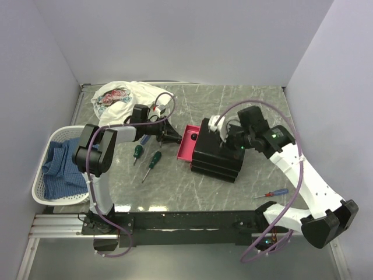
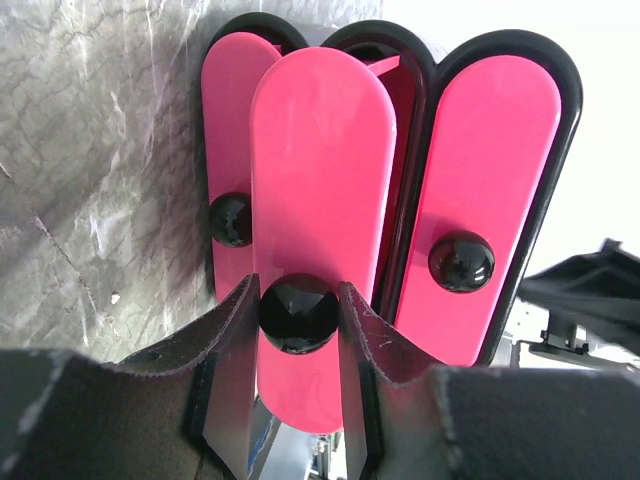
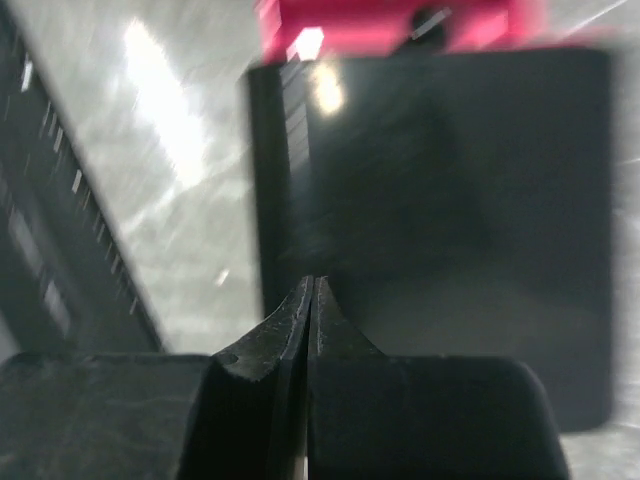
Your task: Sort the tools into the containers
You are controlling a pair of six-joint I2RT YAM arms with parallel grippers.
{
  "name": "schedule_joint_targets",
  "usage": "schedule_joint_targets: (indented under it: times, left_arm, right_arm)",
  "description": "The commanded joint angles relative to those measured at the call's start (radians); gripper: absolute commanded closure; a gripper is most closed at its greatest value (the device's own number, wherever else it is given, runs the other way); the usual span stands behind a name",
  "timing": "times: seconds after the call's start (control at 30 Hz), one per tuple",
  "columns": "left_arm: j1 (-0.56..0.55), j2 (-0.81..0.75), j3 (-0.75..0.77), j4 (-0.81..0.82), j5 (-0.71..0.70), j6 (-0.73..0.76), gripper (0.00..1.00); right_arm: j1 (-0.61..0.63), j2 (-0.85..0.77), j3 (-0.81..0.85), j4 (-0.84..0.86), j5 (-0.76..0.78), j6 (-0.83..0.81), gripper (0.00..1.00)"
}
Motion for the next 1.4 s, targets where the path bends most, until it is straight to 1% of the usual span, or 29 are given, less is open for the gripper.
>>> schedule_joint_targets:
  times: [0.0, 0.2, 0.3, 0.43, 0.5, 0.73, 0.93, 1.1, 1.17, 1.2, 1.23, 1.27, 1.3, 1.37]
  left_arm:
    - [0.006, -0.044, -0.006, -0.036, -0.061, 0.054, 0.99]
    - [0.006, -0.047, -0.006, -0.034, -0.078, 0.054, 0.99]
    - [0.005, -0.053, -0.009, -0.033, -0.079, 0.045, 0.99]
    - [0.002, -0.070, -0.022, -0.041, -0.093, 0.041, 0.99]
    - [0.000, -0.084, -0.026, -0.042, -0.096, 0.040, 0.99]
    - [0.000, -0.084, -0.006, -0.096, -0.115, 0.066, 0.99]
    - [0.002, -0.080, -0.005, -0.074, -0.107, 0.045, 0.99]
    - [0.000, -0.110, -0.022, -0.076, -0.110, 0.035, 0.99]
    - [0.002, -0.122, -0.029, -0.077, -0.105, 0.035, 0.94]
    - [0.002, -0.126, -0.032, -0.077, -0.105, 0.035, 0.89]
    - [0.005, -0.132, -0.035, -0.076, -0.113, 0.034, 0.65]
    - [0.006, -0.141, -0.034, -0.086, -0.118, 0.040, 0.56]
    - [0.008, -0.145, -0.032, -0.096, -0.125, 0.046, 0.41]
    - [0.015, -0.150, -0.023, -0.109, -0.128, 0.055, 0.36]
  right_arm:
    - [0.038, -0.046, -0.058, -0.134, 0.003, -0.124, 1.00]
    - [0.071, -0.074, -0.110, -0.157, 0.056, -0.193, 1.00]
    - [0.091, -0.088, -0.169, -0.139, 0.143, -0.213, 1.00]
    - [0.089, -0.089, -0.255, -0.062, 0.253, -0.203, 1.00]
    - [0.086, -0.074, -0.269, -0.010, 0.305, -0.180, 1.00]
    - [0.025, -0.036, -0.279, 0.096, 0.359, -0.161, 1.00]
    - [-0.015, 0.000, -0.249, 0.114, 0.379, -0.172, 1.00]
    - [-0.025, 0.015, -0.249, 0.124, 0.374, -0.169, 1.00]
    - [-0.026, 0.015, -0.246, 0.122, 0.369, -0.163, 1.00]
    - [-0.025, 0.017, -0.242, 0.124, 0.363, -0.160, 1.00]
    - [-0.025, 0.018, -0.240, 0.124, 0.360, -0.158, 1.00]
    - [-0.026, 0.020, -0.237, 0.124, 0.359, -0.156, 1.00]
    - [-0.026, 0.020, -0.234, 0.127, 0.359, -0.153, 1.00]
    - [-0.026, 0.020, -0.228, 0.130, 0.359, -0.150, 1.00]
